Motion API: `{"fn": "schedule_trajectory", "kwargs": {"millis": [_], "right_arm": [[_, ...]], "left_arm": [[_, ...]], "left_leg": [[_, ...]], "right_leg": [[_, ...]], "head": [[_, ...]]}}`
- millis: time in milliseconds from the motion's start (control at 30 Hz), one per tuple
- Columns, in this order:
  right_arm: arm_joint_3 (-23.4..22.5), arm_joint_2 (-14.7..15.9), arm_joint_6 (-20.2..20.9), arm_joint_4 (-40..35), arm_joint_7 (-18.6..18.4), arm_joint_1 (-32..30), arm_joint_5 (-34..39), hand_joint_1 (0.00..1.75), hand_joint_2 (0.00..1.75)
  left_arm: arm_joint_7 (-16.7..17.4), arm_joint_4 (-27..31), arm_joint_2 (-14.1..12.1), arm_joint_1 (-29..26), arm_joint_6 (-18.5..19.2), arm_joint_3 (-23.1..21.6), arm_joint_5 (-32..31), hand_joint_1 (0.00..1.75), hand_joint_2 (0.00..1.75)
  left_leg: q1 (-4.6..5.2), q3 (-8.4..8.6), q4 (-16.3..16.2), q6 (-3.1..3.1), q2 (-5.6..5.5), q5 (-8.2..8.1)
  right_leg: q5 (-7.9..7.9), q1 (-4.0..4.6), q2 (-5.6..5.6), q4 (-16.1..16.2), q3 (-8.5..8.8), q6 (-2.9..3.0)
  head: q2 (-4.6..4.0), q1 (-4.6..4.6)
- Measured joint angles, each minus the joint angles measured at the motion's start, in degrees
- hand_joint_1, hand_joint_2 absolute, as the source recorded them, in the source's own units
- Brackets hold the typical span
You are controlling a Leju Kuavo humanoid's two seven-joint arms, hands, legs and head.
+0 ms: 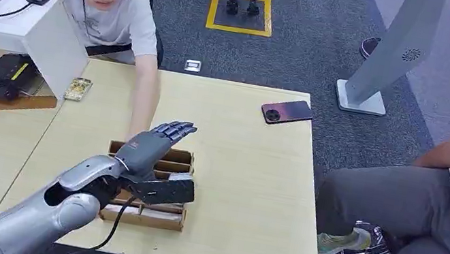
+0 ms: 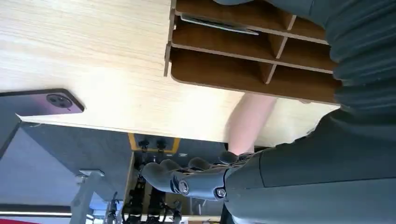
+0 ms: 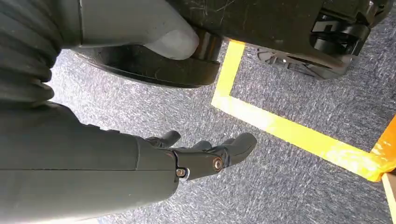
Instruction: Pass the card to the sensor for recognition and then transmit it.
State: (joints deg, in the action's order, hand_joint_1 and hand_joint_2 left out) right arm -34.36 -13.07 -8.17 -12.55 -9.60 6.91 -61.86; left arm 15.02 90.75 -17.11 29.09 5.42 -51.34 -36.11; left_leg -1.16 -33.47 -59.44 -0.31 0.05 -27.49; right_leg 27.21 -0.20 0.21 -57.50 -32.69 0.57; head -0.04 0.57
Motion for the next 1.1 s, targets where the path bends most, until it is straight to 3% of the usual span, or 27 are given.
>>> {"fn": "schedule_trajectory", "kwargs": {"millis": [1100], "right_arm": [[-0.1, 0.0, 0.1, 0.0, 0.0, 0.0, 0.0, 0.00, 1.75]], "left_arm": [[-1.4, -1.6, 0.2, -0.4, 1.3, 0.0, -3.1, 0.00, 1.75]], "left_leg": [[0.00, -0.01, 0.0, 0.00, -0.01, 0.00]], "right_leg": [[0.00, 0.00, 0.00, 0.0, 0.00, 0.00]], "head": [[0.00, 0.00]]}}
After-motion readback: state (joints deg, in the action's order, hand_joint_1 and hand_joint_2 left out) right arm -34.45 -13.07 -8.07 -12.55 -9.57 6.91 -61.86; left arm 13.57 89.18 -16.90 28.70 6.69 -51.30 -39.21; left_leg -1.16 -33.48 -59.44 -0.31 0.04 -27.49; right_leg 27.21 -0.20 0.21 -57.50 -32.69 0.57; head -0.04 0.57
